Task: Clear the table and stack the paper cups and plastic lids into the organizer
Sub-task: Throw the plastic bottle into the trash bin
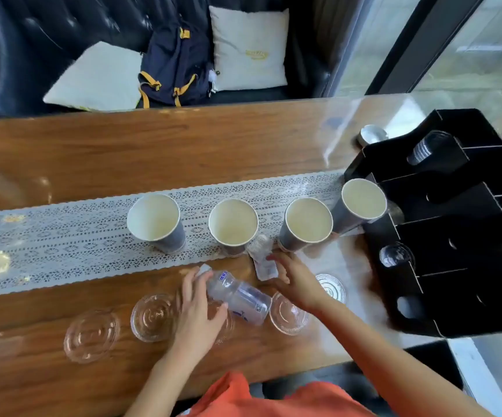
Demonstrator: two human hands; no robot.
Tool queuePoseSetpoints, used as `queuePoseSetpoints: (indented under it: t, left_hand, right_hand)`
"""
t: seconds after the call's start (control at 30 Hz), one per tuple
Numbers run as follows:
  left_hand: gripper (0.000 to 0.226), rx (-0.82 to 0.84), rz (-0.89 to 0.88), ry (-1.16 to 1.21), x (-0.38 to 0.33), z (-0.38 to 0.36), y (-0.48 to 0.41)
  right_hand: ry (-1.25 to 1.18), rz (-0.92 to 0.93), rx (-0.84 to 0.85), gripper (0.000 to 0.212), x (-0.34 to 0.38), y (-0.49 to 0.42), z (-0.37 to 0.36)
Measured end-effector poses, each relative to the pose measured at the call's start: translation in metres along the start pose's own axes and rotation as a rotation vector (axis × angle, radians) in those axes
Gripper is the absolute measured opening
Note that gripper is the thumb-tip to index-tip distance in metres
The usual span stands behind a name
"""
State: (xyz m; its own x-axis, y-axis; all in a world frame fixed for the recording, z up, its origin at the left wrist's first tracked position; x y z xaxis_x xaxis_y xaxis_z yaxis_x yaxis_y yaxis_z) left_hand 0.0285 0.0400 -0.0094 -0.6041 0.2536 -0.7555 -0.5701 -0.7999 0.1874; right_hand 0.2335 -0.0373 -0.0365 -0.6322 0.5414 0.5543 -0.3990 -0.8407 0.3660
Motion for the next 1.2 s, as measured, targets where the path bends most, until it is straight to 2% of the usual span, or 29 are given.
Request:
queuePoseSetpoints:
  t: [0.1,0.17,0.33,0.5,0.7,0.87,0.93,1.0,1.1,1.2]
  left_hand:
    - [0.079,0.063,0.036,-0.275,-0.001,-0.018,-0.009]
    - [0.087,0.139,0.055,-0.343,0.003,-0.029,-0.013]
    - [0.093,0.174,0.081,-0.366,0.019,-0.040,-0.016]
    - [0.093,0.110,0.113,-0.410,0.016,-0.048,-0.020]
    - [0.086,0.038,0.063,-0.436,0.007,-0.047,-0.022]
    - [0.070,-0.067,-0.056,-0.364,0.005,-0.033,-0.015]
    - [0.068,-0.111,-0.088,-0.291,0.004,-0.026,-0.011]
    - [0.068,-0.134,-0.112,-0.237,0.002,-0.017,-0.008]
    - [0.067,-0.168,-0.148,-0.177,0.002,-0.005,-0.005]
    - [0.064,-0.215,-0.182,0.032,-0.009,0.006,-0.002]
  right_hand:
    - [0.262,0.063,0.097,0.072,0.003,-0.020,-0.016]
    - [0.343,0.094,0.160,0.073,0.005,-0.030,-0.026]
    - [0.488,0.150,0.282,0.072,0.002,-0.039,-0.039]
    - [0.591,0.234,0.241,0.065,0.001,-0.035,-0.036]
    - [0.487,0.350,0.131,0.029,0.002,-0.023,-0.037]
    - [0.454,0.329,0.089,0.029,-0.005,-0.022,-0.039]
    - [0.412,0.308,0.076,0.035,-0.007,-0.022,-0.038]
    - [0.367,0.265,0.016,0.032,-0.004,-0.020,-0.032]
    - [0.249,0.187,-0.087,0.023,-0.003,-0.008,-0.026]
    - [0.056,0.130,-0.169,0.018,-0.002,0.005,-0.019]
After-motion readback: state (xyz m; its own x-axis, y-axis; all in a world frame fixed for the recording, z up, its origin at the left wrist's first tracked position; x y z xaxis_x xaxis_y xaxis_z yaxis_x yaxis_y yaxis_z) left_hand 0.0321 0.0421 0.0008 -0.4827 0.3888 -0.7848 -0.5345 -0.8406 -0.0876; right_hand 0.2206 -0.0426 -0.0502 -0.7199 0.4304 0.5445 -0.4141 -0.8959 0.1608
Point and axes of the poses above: each hand's wrist, its own y-axis away from the middle knuckle, its own z-axis out of the back of the hand, x = y × z, the point moved 5 cm from there along -y, towards the middle knuckle, and after that the axes turned 9 degrees about y, right-handed, at the moved point
